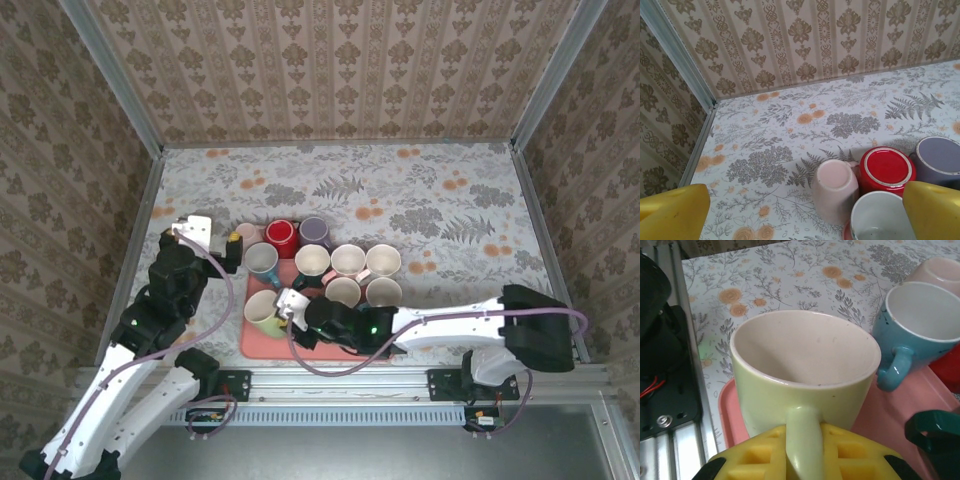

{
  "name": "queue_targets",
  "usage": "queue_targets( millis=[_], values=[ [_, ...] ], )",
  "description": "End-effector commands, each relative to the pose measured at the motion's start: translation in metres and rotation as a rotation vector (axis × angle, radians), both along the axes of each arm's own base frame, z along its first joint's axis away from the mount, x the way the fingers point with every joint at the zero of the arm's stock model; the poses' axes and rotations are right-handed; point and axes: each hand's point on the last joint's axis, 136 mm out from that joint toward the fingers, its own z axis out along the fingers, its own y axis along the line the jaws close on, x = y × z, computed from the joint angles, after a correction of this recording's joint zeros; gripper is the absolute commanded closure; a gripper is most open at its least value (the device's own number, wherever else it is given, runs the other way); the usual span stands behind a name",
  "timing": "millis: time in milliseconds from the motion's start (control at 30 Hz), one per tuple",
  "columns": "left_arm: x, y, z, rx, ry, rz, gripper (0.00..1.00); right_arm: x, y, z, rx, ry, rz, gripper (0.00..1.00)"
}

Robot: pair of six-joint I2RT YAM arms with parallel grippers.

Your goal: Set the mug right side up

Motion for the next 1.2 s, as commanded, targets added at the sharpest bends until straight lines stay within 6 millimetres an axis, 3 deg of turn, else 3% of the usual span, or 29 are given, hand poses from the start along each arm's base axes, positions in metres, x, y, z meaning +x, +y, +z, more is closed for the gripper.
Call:
queue_targets(
  millis=[0,233,667,867,1167],
  values=[
    [0.001,0.004,0.006,-0.048,-0.034,0.027,0.00,0.014,0.025,0.044,0.187,-0.097,-0.039,1.00],
    [0.001,0.003,0.006,-0.051,-0.044,0.020,0.00,0.035,0.010,0.020,0.161,-0.115,-0.203,1.00],
    [0.002,0.002,0.005,-0.049,-0.043,0.018,0.00,0.027,-0.021,-0.017,0.035,-0.180,-0.386,1.00],
    [0.002,0.002,0.005,-0.052,-0.048,0.024,0.00,0.033,-0.041,-0.024,0.020,-0.182,-0.483,1.00],
    [0.003,0.003,0.004,-0.044,-0.048,0.026,0.00,0.035,-0.054,-0.032,0.005,-0.163,-0.531,1.00]
  ],
)
